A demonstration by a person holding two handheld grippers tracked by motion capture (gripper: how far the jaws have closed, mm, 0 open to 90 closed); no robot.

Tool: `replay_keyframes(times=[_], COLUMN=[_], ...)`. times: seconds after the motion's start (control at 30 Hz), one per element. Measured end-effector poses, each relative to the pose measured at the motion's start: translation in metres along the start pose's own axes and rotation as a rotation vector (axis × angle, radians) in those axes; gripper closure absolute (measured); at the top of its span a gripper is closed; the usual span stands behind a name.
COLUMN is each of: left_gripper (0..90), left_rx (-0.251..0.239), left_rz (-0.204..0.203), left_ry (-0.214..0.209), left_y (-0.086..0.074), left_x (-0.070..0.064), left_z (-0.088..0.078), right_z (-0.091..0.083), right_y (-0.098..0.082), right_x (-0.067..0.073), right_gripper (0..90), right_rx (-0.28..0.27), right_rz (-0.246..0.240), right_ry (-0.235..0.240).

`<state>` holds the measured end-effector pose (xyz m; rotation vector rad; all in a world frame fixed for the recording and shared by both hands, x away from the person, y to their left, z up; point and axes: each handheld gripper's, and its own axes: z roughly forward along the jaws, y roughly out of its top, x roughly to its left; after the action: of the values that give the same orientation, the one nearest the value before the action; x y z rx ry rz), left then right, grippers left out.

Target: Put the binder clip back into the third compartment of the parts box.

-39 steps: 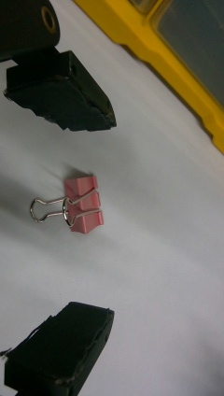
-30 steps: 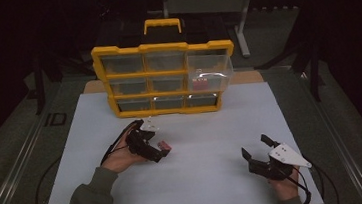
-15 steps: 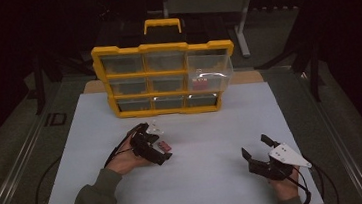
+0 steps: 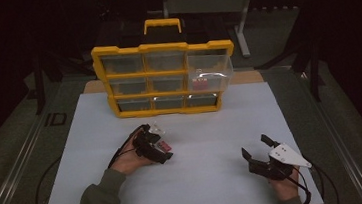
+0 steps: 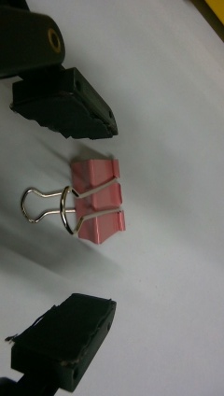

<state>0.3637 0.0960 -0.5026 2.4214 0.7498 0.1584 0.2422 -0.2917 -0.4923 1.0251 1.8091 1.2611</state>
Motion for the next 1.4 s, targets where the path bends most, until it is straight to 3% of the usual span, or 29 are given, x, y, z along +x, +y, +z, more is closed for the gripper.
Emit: replay_keyframes(times=[0.27,0.37,0.83,1.4], left_gripper=[21.6,29.5,47.3,48.9], left_rx=[0.009,0.021,0.022,0.019], left_rz=[-0.005,-0.006,0.001,-0.004], left_ry=[0.018,0.023,0.052,0.057], left_y=[-0.0007,-0.0012,0.0003,0.0004], left_x=[0.0012,0.0010,-0.0001,-0.0002], left_z=[0.0045,0.0063,0.0071,0.0073], right_z=[0.0001,0.0002,0.0012,0.0022], right_y=[0.0000,0.0000,-0.0005,-0.0009], right_x=[0.0000,-0.0001,0.0003,0.0006], right_gripper=[16.8,16.8,16.8,16.9], right_rx=[0.000,0.000,0.006,0.011], right_rz=[-0.001,0.000,-0.007,-0.010], right_ry=[-0.001,-0.001,-0.001,-0.004])
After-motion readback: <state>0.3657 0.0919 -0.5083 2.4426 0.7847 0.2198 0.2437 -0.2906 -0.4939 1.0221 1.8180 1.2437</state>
